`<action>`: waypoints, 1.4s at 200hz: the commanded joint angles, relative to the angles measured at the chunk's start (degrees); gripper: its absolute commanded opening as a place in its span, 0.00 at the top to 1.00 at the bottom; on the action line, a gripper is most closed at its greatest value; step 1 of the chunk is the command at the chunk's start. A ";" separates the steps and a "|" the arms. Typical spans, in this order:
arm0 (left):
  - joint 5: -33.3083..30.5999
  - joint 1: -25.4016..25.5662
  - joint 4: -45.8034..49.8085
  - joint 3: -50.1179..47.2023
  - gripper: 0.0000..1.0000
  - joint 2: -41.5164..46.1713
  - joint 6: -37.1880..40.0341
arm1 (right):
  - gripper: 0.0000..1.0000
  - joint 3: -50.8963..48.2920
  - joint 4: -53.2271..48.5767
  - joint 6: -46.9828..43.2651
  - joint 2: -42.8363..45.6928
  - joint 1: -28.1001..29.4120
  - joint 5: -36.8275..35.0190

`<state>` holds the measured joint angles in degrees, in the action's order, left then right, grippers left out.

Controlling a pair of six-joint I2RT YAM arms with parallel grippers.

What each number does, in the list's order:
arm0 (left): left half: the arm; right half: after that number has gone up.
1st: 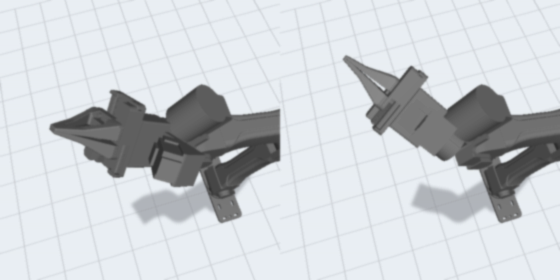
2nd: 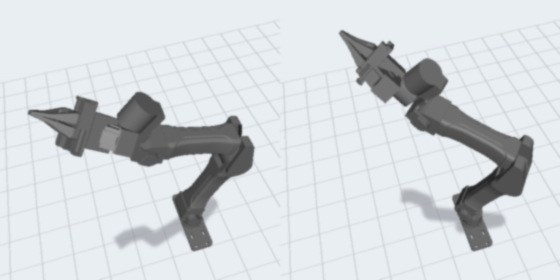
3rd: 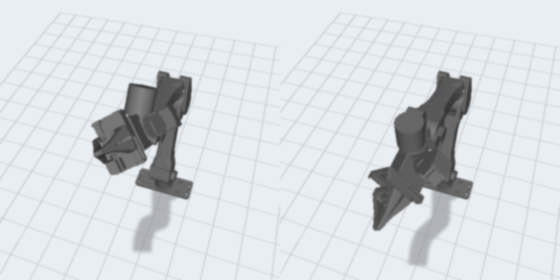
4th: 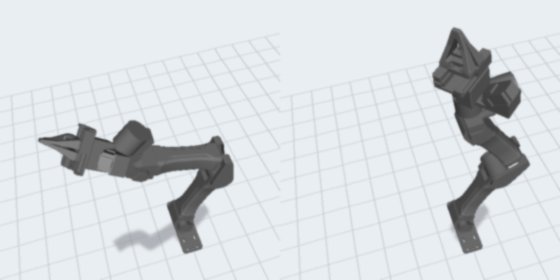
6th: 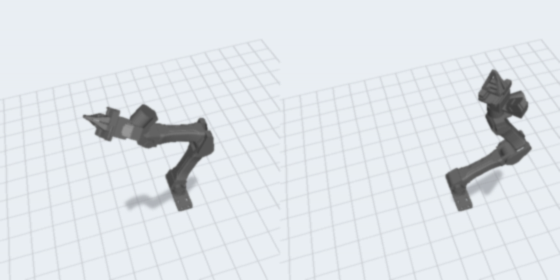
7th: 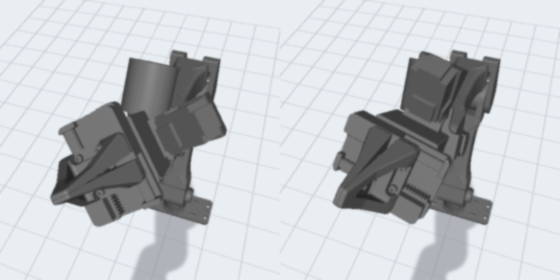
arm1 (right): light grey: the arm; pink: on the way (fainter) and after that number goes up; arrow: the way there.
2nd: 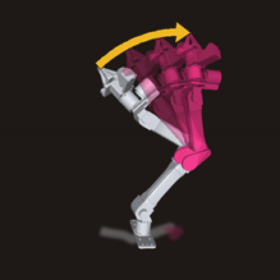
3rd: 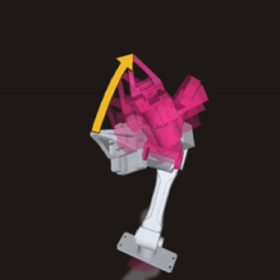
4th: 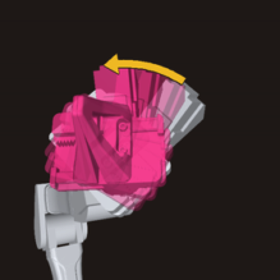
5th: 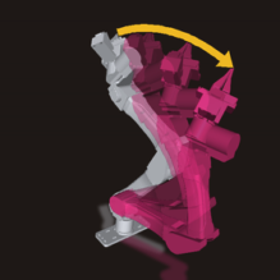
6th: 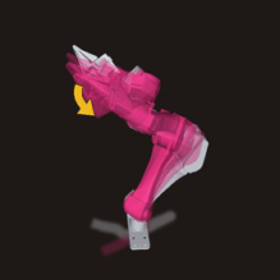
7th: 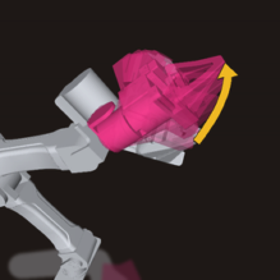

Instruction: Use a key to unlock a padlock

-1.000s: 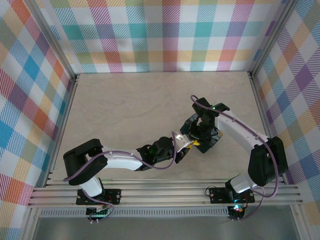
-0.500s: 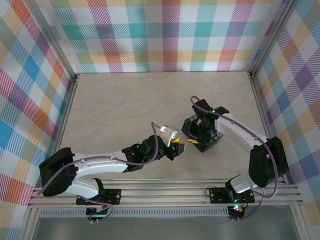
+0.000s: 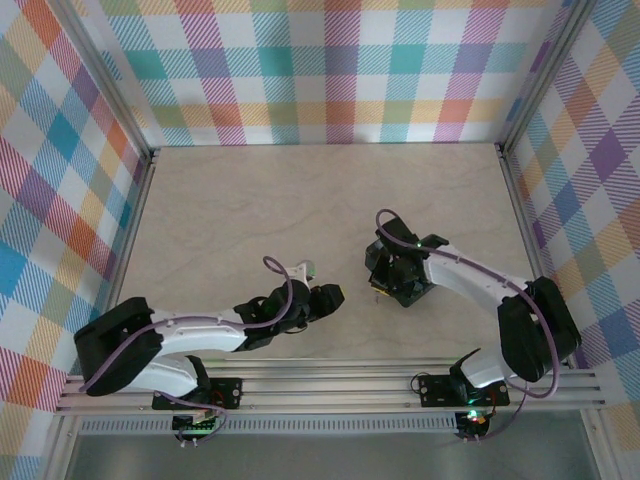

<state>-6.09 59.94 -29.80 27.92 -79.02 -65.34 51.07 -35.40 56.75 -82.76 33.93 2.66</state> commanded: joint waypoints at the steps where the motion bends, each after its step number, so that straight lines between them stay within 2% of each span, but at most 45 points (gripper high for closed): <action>1: 2.90 -0.88 -10.13 -0.40 0.67 -4.75 -13.38 | 1.00 -2.74 7.73 6.05 -0.82 1.93 0.06; 26: 2.77 -1.14 -16.73 -0.31 0.73 -10.40 -22.10 | 1.00 -4.34 10.83 9.51 -0.40 3.21 -2.00; 62: 1.23 -2.10 -16.28 1.43 0.76 -13.78 -33.81 | 1.00 -5.61 12.76 12.51 -0.76 4.09 -3.87; 79: 2.35 -3.24 -17.32 2.31 0.76 -15.92 -35.81 | 1.00 -5.56 13.73 12.52 -2.11 4.12 -3.09; 88: 4.16 -4.42 -16.51 3.26 0.76 -16.42 -33.43 | 1.00 -4.89 13.61 11.79 -3.25 4.11 -2.54; 108: 7.25 -7.38 -6.70 4.87 0.70 -13.49 -24.95 | 1.00 -2.88 11.38 9.38 -5.18 5.06 -2.66; 129: 9.99 -11.88 0.12 4.30 0.68 -9.57 -17.35 | 1.00 -1.56 8.77 5.58 -6.32 6.50 -2.33; 177: 16.82 -20.96 16.96 7.51 0.68 -4.85 0.19 | 1.00 -0.83 3.53 -9.73 -9.51 10.92 0.98; 200: 18.21 -21.84 19.04 7.85 0.68 -4.50 3.81 | 1.00 -2.45 2.94 -14.26 -8.89 12.12 0.31; 239: 19.19 -21.80 13.64 6.49 0.67 -5.54 6.50 | 1.00 -6.23 8.19 -15.62 -5.39 11.97 1.55; 280: 15.55 -21.89 27.22 16.51 0.65 -4.09 17.23 | 1.00 -3.82 6.21 -17.39 -2.27 11.14 4.55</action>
<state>11.31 38.41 -10.46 37.58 -84.86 -56.77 47.77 -23.44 41.15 -86.00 45.45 0.51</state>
